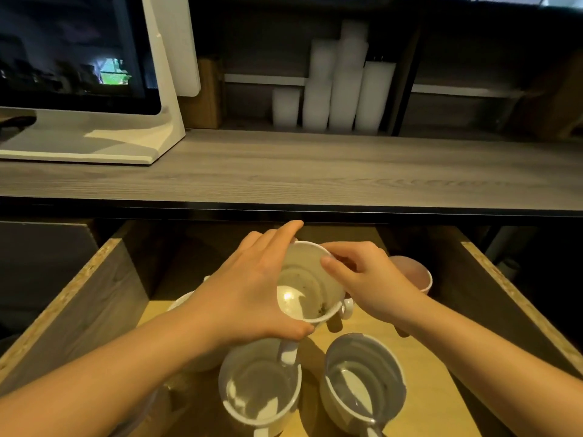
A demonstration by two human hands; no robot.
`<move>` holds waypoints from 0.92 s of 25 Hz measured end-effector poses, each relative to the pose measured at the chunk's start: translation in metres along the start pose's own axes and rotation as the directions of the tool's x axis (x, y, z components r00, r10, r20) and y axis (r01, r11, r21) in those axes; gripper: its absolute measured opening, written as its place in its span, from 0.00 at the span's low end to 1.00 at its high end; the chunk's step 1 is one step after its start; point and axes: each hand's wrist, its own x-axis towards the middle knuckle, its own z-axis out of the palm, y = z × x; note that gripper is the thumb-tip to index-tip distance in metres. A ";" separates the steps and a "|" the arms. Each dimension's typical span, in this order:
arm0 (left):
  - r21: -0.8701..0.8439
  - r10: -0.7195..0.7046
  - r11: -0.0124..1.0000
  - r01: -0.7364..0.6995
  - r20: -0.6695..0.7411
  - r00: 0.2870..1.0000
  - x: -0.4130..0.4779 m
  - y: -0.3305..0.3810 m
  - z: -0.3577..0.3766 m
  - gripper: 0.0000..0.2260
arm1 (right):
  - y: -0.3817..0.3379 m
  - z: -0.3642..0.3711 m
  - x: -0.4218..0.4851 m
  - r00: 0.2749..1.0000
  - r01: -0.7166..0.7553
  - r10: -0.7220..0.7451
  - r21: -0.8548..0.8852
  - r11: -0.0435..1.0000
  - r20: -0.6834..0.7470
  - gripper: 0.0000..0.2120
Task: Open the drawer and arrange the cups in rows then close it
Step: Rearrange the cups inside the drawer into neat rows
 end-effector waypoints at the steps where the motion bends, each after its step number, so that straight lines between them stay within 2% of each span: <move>1: -0.015 0.009 1.000 -0.009 0.003 1.000 0.001 0.002 0.002 0.52 | 0.000 -0.001 0.000 1.000 -0.004 0.003 -0.019 1.000 -0.025 0.11; 4: -0.225 -0.017 0.974 0.023 0.027 0.999 0.008 0.001 0.000 0.49 | 0.004 -0.012 0.001 0.997 -0.041 0.038 -0.046 0.998 -0.071 0.13; 6: -0.359 -0.047 0.931 0.061 0.048 0.998 0.009 -0.009 -0.004 0.48 | 0.007 -0.020 0.000 0.994 -0.083 0.083 -0.005 0.997 -0.069 0.13; 9: -0.405 -0.033 0.910 0.087 0.138 0.990 0.005 -0.017 0.000 0.43 | 0.006 -0.022 -0.003 0.982 -0.184 0.188 0.214 0.959 0.004 0.10; 11: -0.436 -0.026 0.897 0.069 0.104 0.994 0.003 -0.016 0.007 0.38 | 0.006 -0.016 -0.004 0.971 -0.237 0.228 0.313 0.920 0.065 0.09; 13: -0.447 -0.047 0.893 0.054 0.027 0.999 0.003 -0.015 0.009 0.35 | 0.003 -0.016 -0.003 0.966 -0.258 0.236 0.336 0.906 0.105 0.09; 15: -0.432 -0.060 0.901 0.045 -0.023 0.998 0.006 -0.015 0.007 0.35 | -0.003 -0.023 -0.004 0.969 -0.228 0.180 0.334 0.914 0.169 0.09; 17: -0.367 -0.063 0.930 0.035 -0.066 0.996 0.008 -0.013 0.005 0.35 | -0.010 -0.028 -0.005 0.965 -0.188 0.120 0.301 0.935 0.232 0.18; 20: -0.250 -0.039 0.968 0.012 -0.101 0.994 0.004 -0.007 0.010 0.37 | -0.014 -0.023 -0.007 0.975 -0.120 0.085 0.165 0.979 0.204 0.27; 23: -0.271 -0.033 0.962 0.005 -0.096 0.995 0.001 -0.002 0.019 0.37 | -0.017 -0.028 -0.009 0.985 -0.078 0.072 0.029 0.997 0.154 0.30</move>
